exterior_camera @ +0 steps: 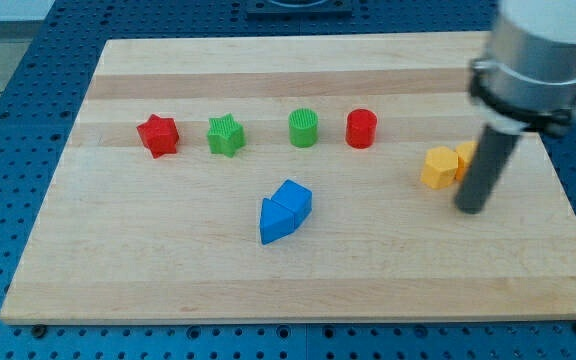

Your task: Slide the yellow hexagon to the right of the red circle

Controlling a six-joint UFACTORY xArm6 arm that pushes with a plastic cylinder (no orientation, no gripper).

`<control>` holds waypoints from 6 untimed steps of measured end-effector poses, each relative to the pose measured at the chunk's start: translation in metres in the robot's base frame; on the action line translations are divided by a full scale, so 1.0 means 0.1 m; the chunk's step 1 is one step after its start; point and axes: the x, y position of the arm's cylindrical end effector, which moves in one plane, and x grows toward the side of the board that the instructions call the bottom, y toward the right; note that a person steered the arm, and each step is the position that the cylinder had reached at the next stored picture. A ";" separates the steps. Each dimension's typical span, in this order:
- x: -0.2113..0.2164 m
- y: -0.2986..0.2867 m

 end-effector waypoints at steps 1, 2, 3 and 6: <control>-0.16 -0.02; -0.16 -0.12; -0.16 -0.29; -0.51 -0.62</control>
